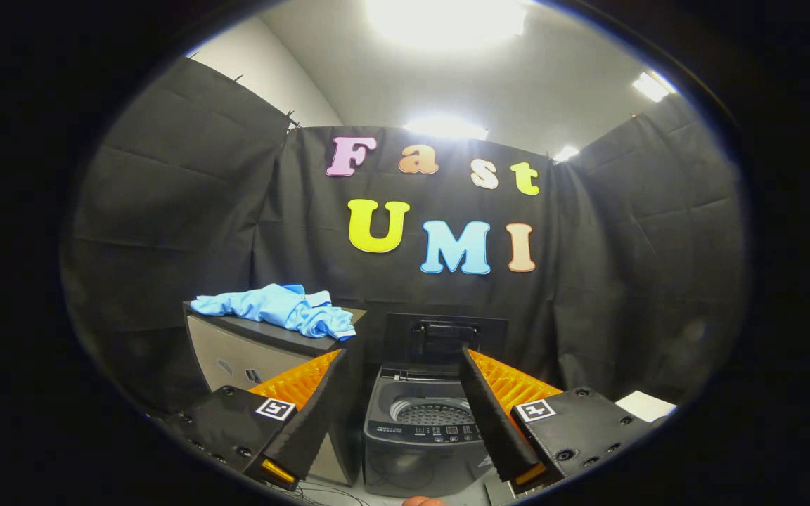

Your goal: Put the clothes into the washing machine and then close the washing machine lid.

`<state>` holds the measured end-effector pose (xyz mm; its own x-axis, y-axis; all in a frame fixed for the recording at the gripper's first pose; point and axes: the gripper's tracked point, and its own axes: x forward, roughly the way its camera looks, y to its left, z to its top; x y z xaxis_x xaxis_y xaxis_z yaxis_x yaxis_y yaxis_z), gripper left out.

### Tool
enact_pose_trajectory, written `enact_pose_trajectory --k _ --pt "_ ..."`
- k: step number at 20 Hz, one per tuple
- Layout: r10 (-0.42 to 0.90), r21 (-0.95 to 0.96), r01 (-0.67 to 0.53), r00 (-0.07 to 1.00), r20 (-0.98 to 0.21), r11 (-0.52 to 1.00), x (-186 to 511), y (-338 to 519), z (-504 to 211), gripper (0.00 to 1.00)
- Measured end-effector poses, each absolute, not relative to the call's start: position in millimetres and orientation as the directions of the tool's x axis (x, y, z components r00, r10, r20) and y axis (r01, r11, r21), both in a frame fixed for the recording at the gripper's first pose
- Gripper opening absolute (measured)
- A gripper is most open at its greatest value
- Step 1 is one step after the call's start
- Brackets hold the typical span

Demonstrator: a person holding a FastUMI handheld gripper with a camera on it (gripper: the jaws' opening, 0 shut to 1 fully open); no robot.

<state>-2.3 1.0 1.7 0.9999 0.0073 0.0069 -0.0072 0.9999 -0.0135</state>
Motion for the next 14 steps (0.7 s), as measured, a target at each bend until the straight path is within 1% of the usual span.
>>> enact_pose_trajectory --k 14 --pt "0.006 -0.011 -0.006 1.000 0.004 1.000 0.9 7.0 3.8 0.98"
